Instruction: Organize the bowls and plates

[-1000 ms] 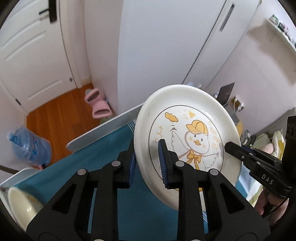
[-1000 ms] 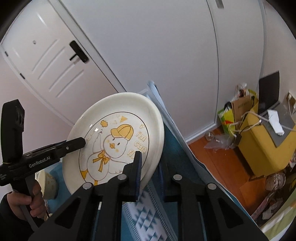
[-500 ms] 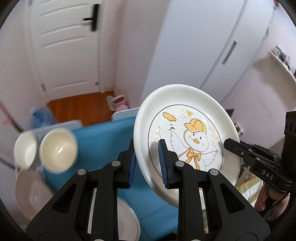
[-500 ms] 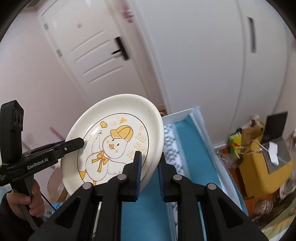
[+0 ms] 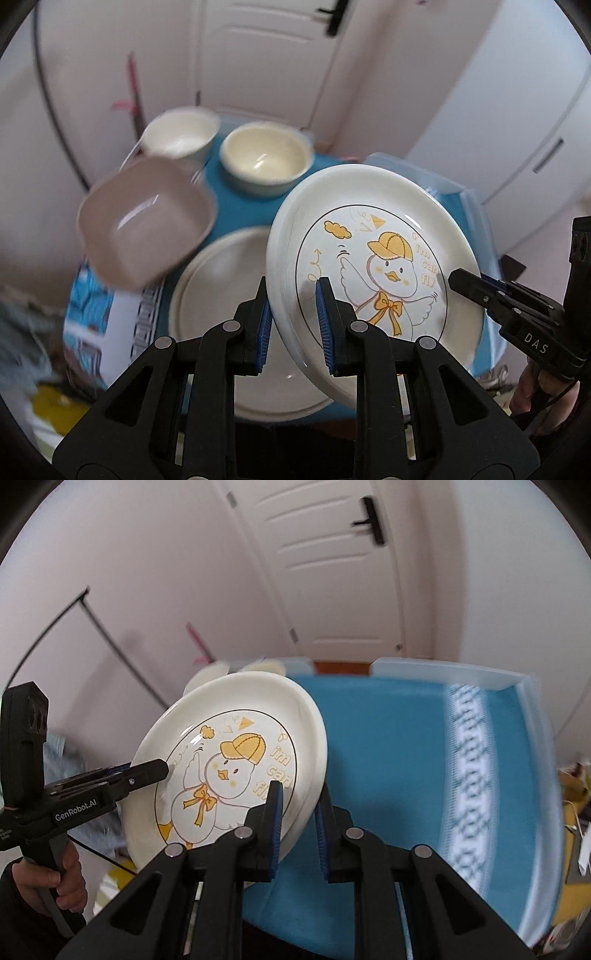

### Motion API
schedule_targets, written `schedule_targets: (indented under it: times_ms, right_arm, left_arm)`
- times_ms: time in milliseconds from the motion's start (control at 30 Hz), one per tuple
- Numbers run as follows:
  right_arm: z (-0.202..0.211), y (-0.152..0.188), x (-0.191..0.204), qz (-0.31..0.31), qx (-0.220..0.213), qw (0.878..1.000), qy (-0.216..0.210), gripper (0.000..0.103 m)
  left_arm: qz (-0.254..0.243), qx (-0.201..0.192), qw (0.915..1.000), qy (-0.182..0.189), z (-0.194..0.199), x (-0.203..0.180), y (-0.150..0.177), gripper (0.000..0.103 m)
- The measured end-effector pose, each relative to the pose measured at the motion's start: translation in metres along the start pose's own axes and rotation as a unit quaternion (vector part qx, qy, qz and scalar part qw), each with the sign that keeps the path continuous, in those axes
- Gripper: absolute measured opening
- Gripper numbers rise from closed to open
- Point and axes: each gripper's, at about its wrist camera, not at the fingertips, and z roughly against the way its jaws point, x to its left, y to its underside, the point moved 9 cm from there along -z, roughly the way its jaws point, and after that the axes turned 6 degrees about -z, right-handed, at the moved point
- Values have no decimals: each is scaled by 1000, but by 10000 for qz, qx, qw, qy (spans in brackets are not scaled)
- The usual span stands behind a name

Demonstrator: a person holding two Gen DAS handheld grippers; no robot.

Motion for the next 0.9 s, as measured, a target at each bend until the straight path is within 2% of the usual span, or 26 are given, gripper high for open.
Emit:
schedule_targets:
  times_ms: [167,300,467,600,900]
  right_arm:
    - [-41,21,13,236,358,9991,-51,15]
    - [-61,28,18,423,417,9982,13,15]
    - [-70,31,22,526,490,9974,75,15]
    - [-78,32,24,604,490,9969,76,15]
    - [-82,32,28,832,510,9951,129,15]
  left_arm:
    - [269,200,9994,-109,-24,31,36,20]
    - [396,299,9987,-141,-39,41,58,20]
    - [366,394,9982,-268,-57,46,67,20]
    - [266,388,9979,-447,-56,48,69,21]
    - [-221,503,9912,-1203,-57,44,71,21]
